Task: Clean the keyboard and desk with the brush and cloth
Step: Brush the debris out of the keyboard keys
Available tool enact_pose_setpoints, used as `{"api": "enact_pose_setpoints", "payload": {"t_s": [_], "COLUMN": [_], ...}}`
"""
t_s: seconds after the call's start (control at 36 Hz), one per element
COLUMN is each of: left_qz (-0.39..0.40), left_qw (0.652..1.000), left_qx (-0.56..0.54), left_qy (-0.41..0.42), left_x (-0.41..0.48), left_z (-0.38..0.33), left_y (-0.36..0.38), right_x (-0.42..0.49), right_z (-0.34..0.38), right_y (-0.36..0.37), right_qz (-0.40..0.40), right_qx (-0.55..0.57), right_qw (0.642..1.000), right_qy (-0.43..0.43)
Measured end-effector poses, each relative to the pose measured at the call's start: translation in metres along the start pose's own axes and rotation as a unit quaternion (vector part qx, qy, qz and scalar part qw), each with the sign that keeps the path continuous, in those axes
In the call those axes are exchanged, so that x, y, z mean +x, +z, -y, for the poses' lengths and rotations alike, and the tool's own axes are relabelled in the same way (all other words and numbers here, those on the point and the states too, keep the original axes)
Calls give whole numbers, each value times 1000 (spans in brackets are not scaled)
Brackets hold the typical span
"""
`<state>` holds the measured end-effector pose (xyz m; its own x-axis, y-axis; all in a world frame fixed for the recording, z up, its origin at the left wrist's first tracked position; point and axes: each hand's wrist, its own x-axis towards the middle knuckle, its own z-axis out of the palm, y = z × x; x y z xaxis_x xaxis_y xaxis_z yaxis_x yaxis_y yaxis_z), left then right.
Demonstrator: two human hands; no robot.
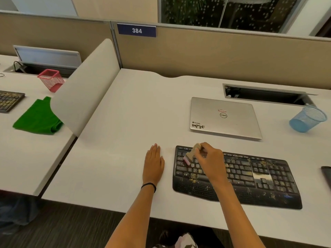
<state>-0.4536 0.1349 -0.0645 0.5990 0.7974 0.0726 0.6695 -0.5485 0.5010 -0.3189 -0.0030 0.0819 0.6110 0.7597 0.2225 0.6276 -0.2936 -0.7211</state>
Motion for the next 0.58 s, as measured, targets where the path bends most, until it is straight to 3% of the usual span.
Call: {"api": "enact_pose_setpoints", "payload": {"t_s": [0.17, 0.31, 0.39, 0.58], "left_qz": [-4, -6, -7, -5], "left_qw": [1000, 1000, 1000, 1000], "left_qx": [2, 4, 5, 7], "left_qy": [0, 1, 1, 0], "left_x": [0, 0, 0, 0], "left_z": [-1, -1, -1, 0], "left_y": [-1, -1, 0, 0], "right_x": [-3, -6, -7, -8], "right_z": [11, 11, 10, 14], "right_y": [10, 12, 13, 12], "right_qz": [34, -5, 17, 5], "right_qx": [42, 18, -7, 37], "right_qw": [998, 1000, 1000, 999], "right_qy": [12, 0, -4, 14]}}
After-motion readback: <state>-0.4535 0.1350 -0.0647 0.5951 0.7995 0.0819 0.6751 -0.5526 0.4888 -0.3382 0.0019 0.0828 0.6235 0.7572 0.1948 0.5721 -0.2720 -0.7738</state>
